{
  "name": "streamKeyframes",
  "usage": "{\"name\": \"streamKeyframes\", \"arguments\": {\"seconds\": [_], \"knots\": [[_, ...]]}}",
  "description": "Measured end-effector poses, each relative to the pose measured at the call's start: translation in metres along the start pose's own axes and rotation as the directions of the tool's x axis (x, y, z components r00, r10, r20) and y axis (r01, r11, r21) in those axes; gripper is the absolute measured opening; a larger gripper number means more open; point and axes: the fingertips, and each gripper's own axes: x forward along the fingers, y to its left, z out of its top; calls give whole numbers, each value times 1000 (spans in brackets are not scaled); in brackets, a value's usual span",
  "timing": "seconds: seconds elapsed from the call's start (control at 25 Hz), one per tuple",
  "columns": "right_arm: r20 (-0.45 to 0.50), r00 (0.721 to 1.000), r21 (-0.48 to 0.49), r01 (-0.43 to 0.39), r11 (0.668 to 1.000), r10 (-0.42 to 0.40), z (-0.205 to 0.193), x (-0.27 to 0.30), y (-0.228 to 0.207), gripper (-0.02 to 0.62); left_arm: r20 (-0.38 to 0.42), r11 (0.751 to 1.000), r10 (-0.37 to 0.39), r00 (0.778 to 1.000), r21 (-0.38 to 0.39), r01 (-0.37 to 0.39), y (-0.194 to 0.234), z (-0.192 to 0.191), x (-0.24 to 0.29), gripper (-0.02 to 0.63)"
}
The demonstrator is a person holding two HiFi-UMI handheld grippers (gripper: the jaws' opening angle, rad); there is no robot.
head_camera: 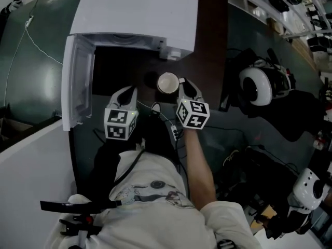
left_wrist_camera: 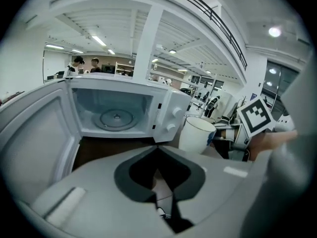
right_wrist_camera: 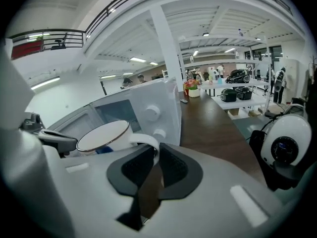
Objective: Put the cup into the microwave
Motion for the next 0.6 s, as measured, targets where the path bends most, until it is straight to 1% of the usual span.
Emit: {"name": "streamKeyframes", "arguments": {"seconds": [0.2, 0.32, 0.6], "knots": [[-24, 996, -40, -82, 996, 81, 1, 13, 51, 38, 22, 998, 53, 998, -38, -52, 21, -5, -25, -2], [-32, 990, -46, -135, 990, 134, 1, 26, 79, 38, 32, 995, 80, 996, -67, -77, 31, -13, -33, -2], [-38, 977, -76, -211, 975, 209, 11, 56, 134, 38, 52, 985, 135, 989, -113, -129, 57, -18, -50, -2]]}}
